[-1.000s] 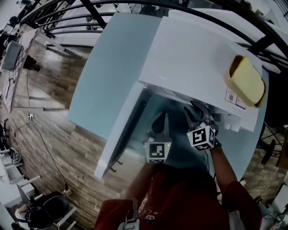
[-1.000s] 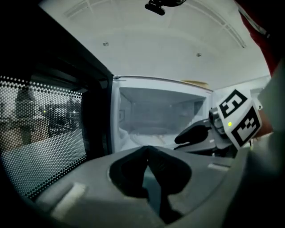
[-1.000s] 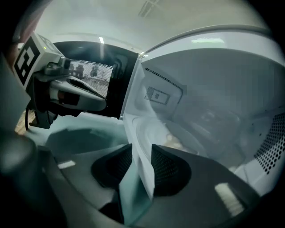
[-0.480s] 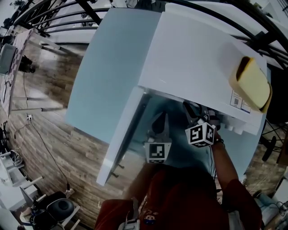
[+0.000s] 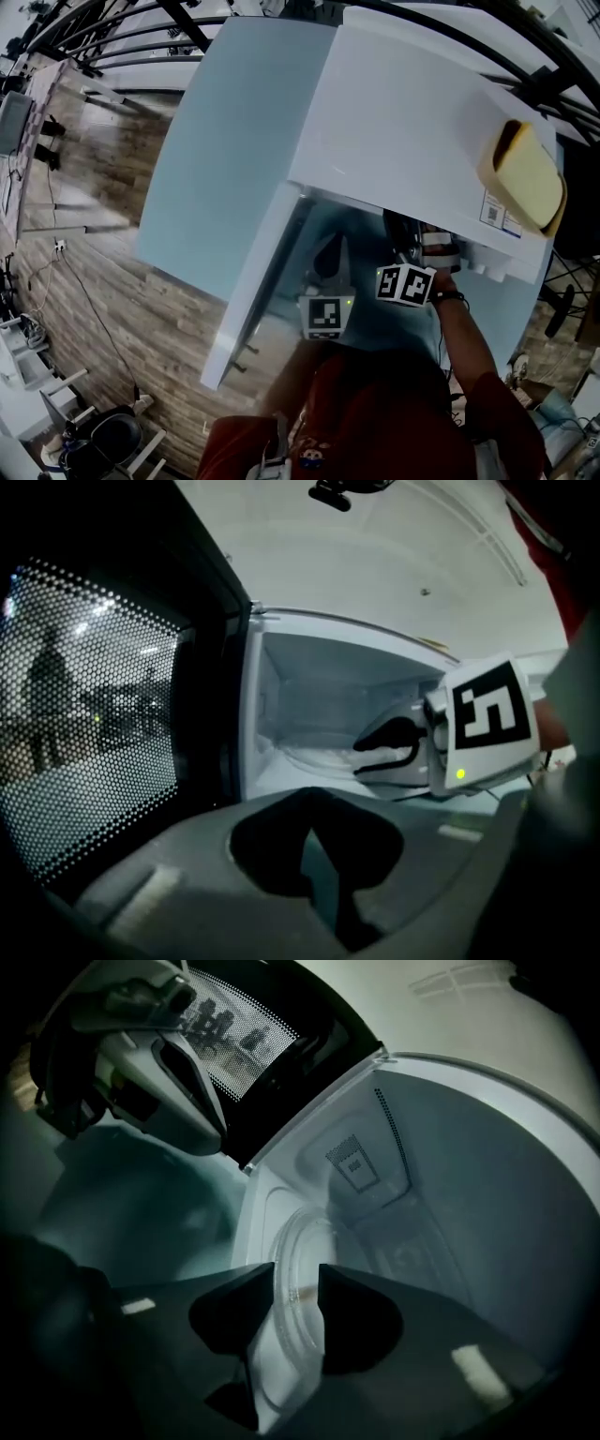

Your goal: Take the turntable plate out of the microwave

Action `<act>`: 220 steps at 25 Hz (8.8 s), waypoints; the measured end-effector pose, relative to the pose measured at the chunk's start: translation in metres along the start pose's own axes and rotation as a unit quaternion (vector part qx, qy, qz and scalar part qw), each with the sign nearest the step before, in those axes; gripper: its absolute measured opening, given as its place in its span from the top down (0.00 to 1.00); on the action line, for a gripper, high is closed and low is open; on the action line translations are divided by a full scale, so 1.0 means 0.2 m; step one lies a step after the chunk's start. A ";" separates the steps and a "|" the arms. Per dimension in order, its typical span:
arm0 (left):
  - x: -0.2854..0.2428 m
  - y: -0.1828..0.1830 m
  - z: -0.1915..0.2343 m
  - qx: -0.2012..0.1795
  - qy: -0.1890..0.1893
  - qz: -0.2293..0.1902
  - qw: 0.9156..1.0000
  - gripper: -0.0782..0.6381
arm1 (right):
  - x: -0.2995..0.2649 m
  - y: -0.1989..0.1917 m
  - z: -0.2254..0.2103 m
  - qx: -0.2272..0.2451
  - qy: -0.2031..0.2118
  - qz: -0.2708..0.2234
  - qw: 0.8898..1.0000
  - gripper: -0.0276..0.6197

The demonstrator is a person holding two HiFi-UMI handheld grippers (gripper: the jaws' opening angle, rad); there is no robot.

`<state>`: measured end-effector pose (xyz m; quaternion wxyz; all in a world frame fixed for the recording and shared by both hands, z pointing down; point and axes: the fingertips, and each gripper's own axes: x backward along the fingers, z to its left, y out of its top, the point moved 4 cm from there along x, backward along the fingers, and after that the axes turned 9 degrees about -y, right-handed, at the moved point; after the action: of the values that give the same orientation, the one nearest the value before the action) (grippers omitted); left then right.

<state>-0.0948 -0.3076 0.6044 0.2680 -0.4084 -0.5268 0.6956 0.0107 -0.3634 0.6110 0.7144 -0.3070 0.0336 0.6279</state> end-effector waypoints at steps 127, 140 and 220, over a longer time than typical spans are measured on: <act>-0.19 -0.16 -0.34 0.626 -0.205 -0.133 0.740 0.86 | 0.84 -0.22 0.15 -0.130 0.043 -0.009 0.991 0.96; 0.07 -0.16 -0.49 0.618 -0.190 -0.150 0.748 0.86 | 1.02 -0.29 0.11 -0.148 0.014 -0.016 0.989 0.96; 0.97 0.53 -0.84 0.587 -0.238 -0.164 0.756 0.86 | 2.00 -0.34 -0.40 -0.545 -0.206 -0.053 0.811 0.96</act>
<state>-0.0471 -0.0968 0.4293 0.4308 0.1007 -0.1212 0.8886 0.1845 -0.0536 0.3996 0.4528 -0.5105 -0.4783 0.5528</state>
